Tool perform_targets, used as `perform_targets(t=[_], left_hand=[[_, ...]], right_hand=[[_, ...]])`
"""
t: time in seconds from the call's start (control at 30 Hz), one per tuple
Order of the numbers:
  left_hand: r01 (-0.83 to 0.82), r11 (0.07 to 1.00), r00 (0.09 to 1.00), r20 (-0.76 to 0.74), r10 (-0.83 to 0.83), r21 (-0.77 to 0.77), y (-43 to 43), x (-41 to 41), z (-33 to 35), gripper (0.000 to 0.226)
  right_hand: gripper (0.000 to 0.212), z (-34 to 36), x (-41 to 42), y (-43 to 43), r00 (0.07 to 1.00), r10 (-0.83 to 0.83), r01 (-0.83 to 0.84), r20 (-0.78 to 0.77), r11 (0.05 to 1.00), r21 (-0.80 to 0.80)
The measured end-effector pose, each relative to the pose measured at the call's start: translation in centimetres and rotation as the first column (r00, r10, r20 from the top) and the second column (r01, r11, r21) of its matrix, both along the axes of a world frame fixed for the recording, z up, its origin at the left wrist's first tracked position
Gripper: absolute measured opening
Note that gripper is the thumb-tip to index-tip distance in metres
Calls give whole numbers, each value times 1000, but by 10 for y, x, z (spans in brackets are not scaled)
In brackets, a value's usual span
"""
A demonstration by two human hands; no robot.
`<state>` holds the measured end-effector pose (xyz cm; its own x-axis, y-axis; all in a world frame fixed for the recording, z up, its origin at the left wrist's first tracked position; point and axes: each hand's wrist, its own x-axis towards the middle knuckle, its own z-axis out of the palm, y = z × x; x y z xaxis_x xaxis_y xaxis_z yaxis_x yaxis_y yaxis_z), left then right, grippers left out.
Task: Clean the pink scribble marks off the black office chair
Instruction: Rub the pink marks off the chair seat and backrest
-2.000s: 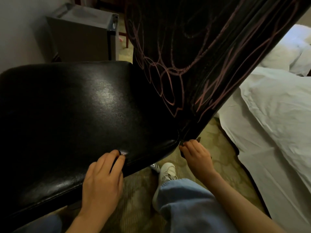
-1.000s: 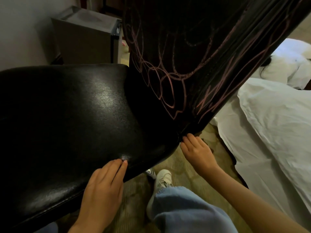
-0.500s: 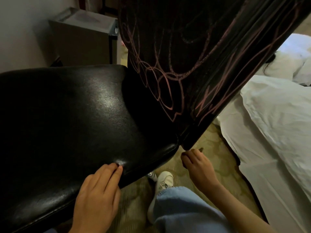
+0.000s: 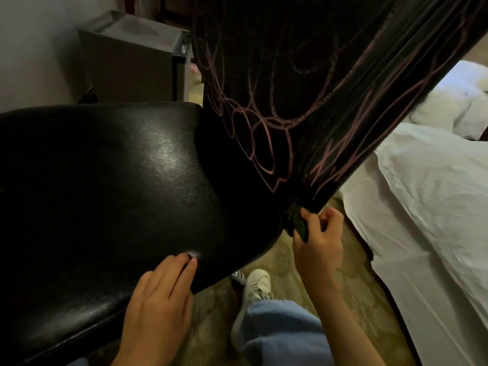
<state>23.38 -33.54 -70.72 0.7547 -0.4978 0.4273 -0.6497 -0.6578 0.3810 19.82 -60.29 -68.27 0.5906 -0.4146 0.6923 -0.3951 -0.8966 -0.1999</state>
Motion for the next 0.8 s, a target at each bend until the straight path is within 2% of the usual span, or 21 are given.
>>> perform_targets(t=[0.43, 0.5, 0.6, 0.7, 0.8], left_hand=[[15, 1000, 999, -31, -15, -18, -6, 3, -3, 44], [7, 1000, 1000, -19, -7, -19, -6, 4, -2, 44], [-3, 1000, 1000, -10, 3, -24, -6, 3, 1, 44], [-10, 1000, 1000, -1, 10, -28, -5, 2, 3, 43], [-18, 1000, 1000, 3, 18, -25, -3, 2, 4, 44]], right_hand=[[15, -55, 12, -4, 999, -12, 13, -40, 1000, 28], [10, -65, 8, -6, 991, 0, 13, -137, 996, 92], [19, -75, -5, -12, 975, -33, 105, -222, 942, 320], [24, -55, -18, -11, 981, 9, 47, -192, 958, 284], [27, -23, -34, -3, 998, 64, -59, -14, 973, 225]])
